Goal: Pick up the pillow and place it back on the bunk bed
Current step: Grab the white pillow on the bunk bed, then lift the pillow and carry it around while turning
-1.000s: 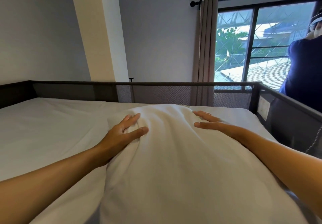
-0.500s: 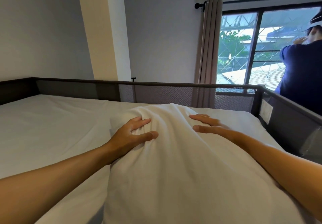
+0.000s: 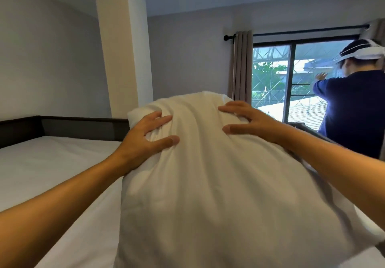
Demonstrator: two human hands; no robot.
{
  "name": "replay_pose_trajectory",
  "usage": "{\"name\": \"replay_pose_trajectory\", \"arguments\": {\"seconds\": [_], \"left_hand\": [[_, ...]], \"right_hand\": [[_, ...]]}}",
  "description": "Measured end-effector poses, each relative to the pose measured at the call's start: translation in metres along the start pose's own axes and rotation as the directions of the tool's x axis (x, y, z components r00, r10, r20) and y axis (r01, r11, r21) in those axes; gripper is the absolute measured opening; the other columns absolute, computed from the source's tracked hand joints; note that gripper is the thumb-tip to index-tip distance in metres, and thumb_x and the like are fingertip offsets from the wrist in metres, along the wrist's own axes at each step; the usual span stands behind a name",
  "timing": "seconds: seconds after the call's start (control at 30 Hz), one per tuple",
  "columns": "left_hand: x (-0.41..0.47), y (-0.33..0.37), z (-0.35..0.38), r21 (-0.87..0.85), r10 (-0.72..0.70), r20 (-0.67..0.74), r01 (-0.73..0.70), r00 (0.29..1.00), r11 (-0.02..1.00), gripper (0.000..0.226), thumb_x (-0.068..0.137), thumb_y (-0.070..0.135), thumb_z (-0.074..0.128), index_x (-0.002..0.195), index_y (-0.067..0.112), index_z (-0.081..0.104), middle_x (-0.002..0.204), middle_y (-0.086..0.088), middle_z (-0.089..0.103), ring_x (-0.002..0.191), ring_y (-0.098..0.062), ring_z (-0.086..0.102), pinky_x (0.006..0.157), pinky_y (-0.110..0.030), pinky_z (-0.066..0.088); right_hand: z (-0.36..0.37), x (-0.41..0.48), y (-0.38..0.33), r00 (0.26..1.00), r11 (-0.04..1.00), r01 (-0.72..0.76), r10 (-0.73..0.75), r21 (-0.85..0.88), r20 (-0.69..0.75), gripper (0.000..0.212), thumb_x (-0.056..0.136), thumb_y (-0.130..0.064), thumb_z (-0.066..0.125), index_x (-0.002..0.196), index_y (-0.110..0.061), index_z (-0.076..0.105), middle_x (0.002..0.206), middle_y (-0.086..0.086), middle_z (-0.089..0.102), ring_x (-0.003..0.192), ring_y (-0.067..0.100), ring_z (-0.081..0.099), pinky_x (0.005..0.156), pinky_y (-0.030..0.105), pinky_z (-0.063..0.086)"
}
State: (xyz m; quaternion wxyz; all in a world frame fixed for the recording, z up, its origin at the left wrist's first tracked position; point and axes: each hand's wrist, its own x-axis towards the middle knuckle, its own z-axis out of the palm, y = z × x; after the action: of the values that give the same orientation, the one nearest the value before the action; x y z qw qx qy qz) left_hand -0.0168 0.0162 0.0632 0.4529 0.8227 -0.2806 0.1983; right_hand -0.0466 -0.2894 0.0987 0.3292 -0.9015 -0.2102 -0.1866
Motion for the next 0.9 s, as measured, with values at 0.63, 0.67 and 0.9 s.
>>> {"name": "replay_pose_trajectory", "arguments": {"seconds": [0.63,0.67,0.9], "left_hand": [[-0.034,0.114,-0.234,0.335,0.350,-0.171,-0.280,0.921,0.900,0.073,0.058,0.061,0.071,0.127,0.043,0.056,0.152,0.017,0.034,0.140,-0.004,0.030,0.116,-0.036,0.023],[-0.043,0.116,-0.245,0.356,0.344,-0.182,-0.264,0.921,0.896,0.073,0.058,0.061,0.071,0.128,0.043,0.056,0.152,0.018,0.034,0.139,-0.005,0.030,0.116,-0.036,0.024],[-0.117,0.122,-0.311,0.497,0.264,-0.303,-0.085,0.916,0.863,0.073,0.057,0.062,0.071,0.127,0.043,0.057,0.151,0.018,0.036,0.137,-0.001,0.032,0.111,-0.025,0.025]], "right_hand": [[-0.011,0.051,-0.214,0.919,0.931,0.363,-0.366,-0.045,-0.147,0.070,0.069,-0.055,0.070,0.135,-0.043,0.048,0.156,-0.016,0.022,0.142,0.005,0.022,0.111,0.028,0.021],[-0.004,0.055,-0.223,0.912,0.923,0.385,-0.383,-0.019,-0.147,0.069,0.070,-0.053,0.070,0.135,-0.042,0.048,0.156,-0.015,0.022,0.142,0.004,0.021,0.111,0.027,0.021],[0.063,0.085,-0.277,0.853,0.836,0.522,-0.516,0.170,-0.078,0.073,0.063,-0.058,0.071,0.132,-0.043,0.051,0.154,-0.015,0.024,0.141,0.001,0.022,0.111,0.023,0.021]]}}
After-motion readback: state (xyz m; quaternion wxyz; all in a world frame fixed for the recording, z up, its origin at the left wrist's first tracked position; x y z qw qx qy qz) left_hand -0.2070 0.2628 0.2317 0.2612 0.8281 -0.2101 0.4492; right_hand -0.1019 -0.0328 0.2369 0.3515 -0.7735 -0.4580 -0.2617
